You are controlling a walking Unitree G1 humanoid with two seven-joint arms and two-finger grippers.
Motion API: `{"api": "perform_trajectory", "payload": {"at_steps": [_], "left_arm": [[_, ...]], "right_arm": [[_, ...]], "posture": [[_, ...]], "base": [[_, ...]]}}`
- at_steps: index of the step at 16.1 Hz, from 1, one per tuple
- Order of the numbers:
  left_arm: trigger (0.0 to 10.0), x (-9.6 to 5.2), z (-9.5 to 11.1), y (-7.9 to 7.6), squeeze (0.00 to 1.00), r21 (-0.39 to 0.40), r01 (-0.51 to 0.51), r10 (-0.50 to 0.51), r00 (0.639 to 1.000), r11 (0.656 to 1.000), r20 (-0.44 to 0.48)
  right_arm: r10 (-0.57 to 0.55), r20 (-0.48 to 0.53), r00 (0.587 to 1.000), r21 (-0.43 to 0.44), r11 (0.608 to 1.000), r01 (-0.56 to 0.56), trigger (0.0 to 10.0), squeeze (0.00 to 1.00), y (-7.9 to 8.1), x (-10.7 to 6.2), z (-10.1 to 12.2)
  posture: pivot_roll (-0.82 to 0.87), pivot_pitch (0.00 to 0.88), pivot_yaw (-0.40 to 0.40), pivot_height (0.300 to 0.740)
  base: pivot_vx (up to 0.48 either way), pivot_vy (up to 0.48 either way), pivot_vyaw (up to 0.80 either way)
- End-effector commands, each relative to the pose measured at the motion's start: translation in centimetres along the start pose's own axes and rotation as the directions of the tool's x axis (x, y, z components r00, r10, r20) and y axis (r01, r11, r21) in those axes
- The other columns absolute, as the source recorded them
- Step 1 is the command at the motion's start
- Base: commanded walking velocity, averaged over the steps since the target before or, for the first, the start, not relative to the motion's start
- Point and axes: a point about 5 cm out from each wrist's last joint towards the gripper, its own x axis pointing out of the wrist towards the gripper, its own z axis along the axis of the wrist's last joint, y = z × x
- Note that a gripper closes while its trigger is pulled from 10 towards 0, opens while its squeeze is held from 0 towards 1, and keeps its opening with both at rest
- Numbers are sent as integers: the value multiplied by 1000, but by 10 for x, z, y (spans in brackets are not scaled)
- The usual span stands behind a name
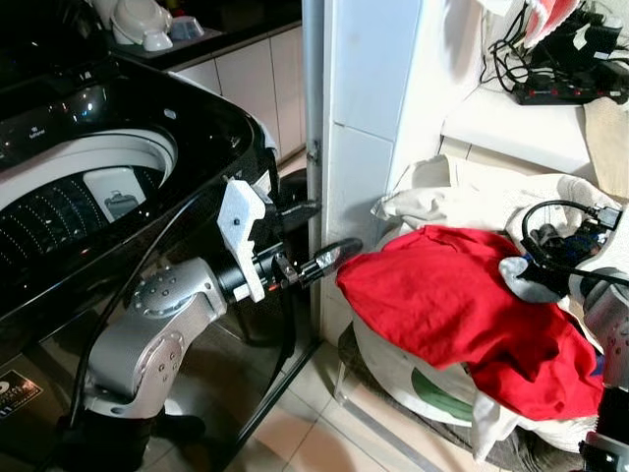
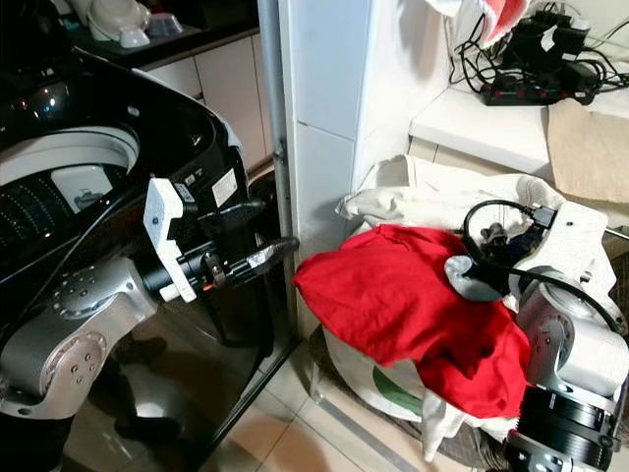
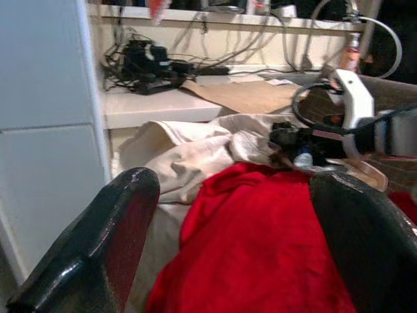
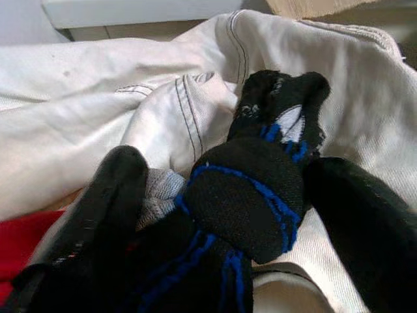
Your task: Clothes washing
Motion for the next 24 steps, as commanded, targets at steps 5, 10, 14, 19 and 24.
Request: {"api": "perform_trajectory", "payload": {"at_steps": [5, 10, 14, 19, 24], "left_arm": [[10000, -1, 1, -6, 0, -12, 55, -55, 998, 998, -16], [10000, -3, 0, -6, 0, -18, 56, -56, 998, 998, -25], [10000, -3, 0, -7, 0, -20, 60, -61, 998, 998, -30], [10000, -3, 1, -7, 0, -20, 58, -59, 998, 998, -25], [10000, -2, 2, -6, 0, -22, 50, -51, 999, 998, -15]], "right_arm": [[-22, -35, 999, 8, 1000, 22, 0, 0, -6, 0, -4], [-33, -68, 997, 81, 996, 39, 0, 0, -9, 1, -10], [-39, -69, 997, 96, 994, 45, 0, 0, -10, 2, -10], [-50, -65, 997, 107, 993, 57, 0, 0, -13, 1, -9], [-50, -28, 998, 116, 992, 53, 0, 0, -14, 0, -2]], "posture": [[-101, 0, 22, 740], [-101, 0, 19, 740], [-100, 0, 18, 740], [-105, 0, 17, 740], [-108, 0, 17, 740]], "base": [[0, 0, 0], [0, 0, 0], [0, 0, 0], [0, 0, 0], [0, 0, 0]]}}
